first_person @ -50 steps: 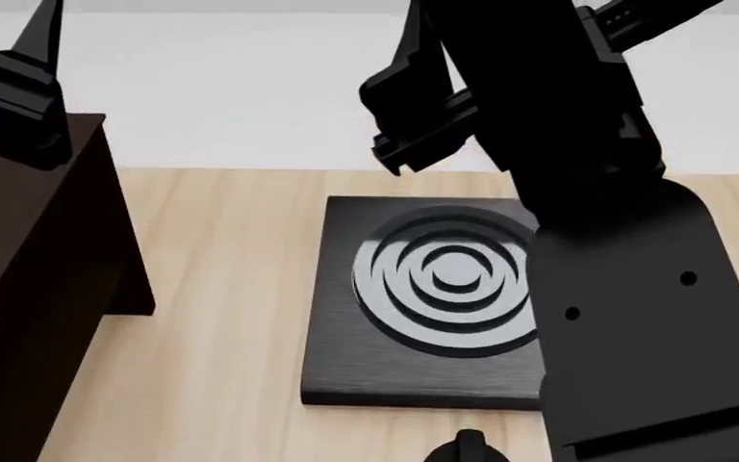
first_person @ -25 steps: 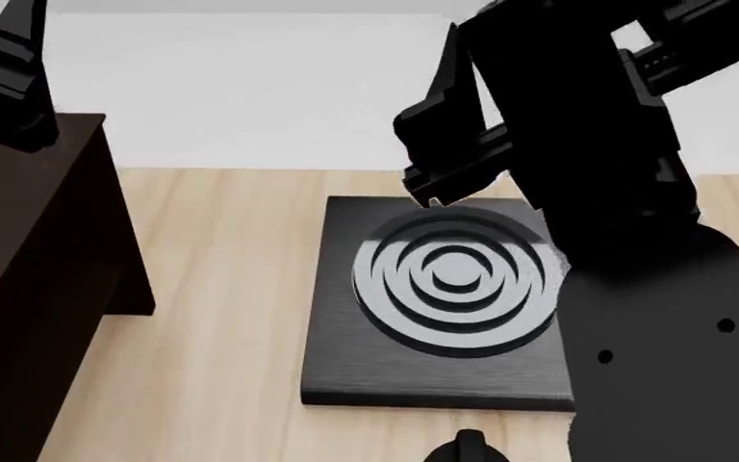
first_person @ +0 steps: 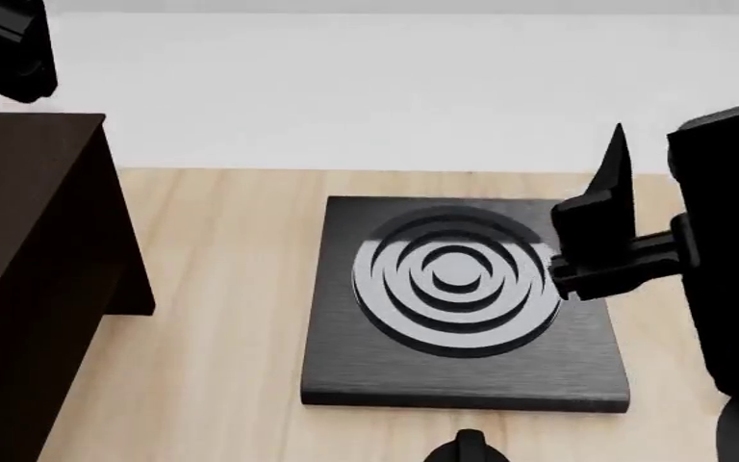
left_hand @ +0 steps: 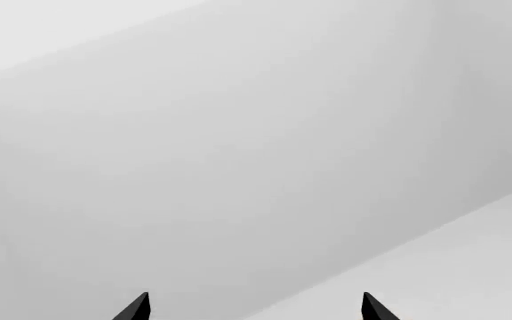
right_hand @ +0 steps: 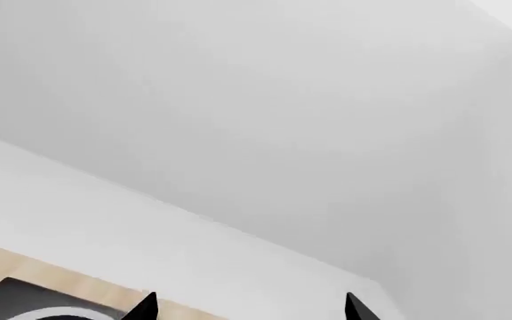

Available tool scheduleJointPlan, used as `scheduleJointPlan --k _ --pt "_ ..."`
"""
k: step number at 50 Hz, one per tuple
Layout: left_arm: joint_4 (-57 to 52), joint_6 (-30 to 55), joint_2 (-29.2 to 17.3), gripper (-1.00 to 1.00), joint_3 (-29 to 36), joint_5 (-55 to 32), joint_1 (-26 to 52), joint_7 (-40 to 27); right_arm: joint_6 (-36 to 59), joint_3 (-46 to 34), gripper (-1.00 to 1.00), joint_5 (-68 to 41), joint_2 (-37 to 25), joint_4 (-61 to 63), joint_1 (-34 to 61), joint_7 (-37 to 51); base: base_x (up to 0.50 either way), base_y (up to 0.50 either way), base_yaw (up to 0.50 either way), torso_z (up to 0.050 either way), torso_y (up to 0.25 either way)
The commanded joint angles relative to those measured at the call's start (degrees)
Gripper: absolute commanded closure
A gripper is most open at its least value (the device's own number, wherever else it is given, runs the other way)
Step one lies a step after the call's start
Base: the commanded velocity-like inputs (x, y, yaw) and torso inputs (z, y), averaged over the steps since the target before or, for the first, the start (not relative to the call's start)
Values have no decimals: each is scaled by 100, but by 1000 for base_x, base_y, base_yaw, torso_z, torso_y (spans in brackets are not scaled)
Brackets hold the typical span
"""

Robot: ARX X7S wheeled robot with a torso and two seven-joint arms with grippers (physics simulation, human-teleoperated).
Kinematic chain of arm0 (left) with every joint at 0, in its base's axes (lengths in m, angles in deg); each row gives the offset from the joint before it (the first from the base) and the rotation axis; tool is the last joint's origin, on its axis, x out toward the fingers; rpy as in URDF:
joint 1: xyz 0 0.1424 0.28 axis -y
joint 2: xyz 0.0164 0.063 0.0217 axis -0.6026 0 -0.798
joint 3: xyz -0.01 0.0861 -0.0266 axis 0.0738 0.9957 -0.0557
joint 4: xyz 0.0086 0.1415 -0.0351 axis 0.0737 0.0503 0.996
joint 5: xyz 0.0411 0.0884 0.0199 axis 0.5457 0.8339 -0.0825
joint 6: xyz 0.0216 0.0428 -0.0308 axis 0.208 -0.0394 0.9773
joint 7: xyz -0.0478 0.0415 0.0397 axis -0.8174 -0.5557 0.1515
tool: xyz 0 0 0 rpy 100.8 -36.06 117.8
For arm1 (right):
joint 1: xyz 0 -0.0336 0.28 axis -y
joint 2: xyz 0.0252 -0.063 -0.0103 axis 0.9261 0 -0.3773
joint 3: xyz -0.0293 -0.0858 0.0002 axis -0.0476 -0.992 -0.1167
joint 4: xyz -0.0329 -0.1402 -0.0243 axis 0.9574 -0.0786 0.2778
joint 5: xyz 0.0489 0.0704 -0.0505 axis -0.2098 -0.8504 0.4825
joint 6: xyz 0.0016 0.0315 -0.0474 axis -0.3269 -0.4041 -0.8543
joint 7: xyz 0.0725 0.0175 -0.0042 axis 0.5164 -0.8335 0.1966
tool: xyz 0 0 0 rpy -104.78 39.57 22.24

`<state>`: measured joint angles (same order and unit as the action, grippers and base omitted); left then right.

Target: Put the frying pan under the cabinet shelf.

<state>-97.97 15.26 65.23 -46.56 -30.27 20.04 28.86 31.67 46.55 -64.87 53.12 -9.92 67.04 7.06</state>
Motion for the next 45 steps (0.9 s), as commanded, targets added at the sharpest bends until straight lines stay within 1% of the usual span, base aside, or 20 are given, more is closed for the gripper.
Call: scheduleJointPlan --k 1,6,15,30,39,45 --pt "-26 182 -1 -100 45 -74 310 0 285 903 -100 -12 -140 459 -816 -45 0 0 0 0 0" --pt "1 153 -50 -100 46 -78 362 -1 209 1424 -100 -23 -73 613 -1297 -126 0 0 0 0 0" --pt "30 265 -69 -100 128 -121 671 -5 77 2051 -100 -32 -8 818 -1988 -273 0 0 0 0 0" --pt "70 337 -57 -100 206 -187 929 -44 2 2049 -100 16 -96 691 -2386 -271 0 0 0 0 0" --pt "115 237 -90 -100 231 -200 923 -70 182 2440 -100 13 -48 932 -2765 -348 0 0 0 0 0" --pt "134 195 -88 -100 245 -215 910 -88 36 2722 -100 26 71 937 -3162 -408 0 0 0 0 0"
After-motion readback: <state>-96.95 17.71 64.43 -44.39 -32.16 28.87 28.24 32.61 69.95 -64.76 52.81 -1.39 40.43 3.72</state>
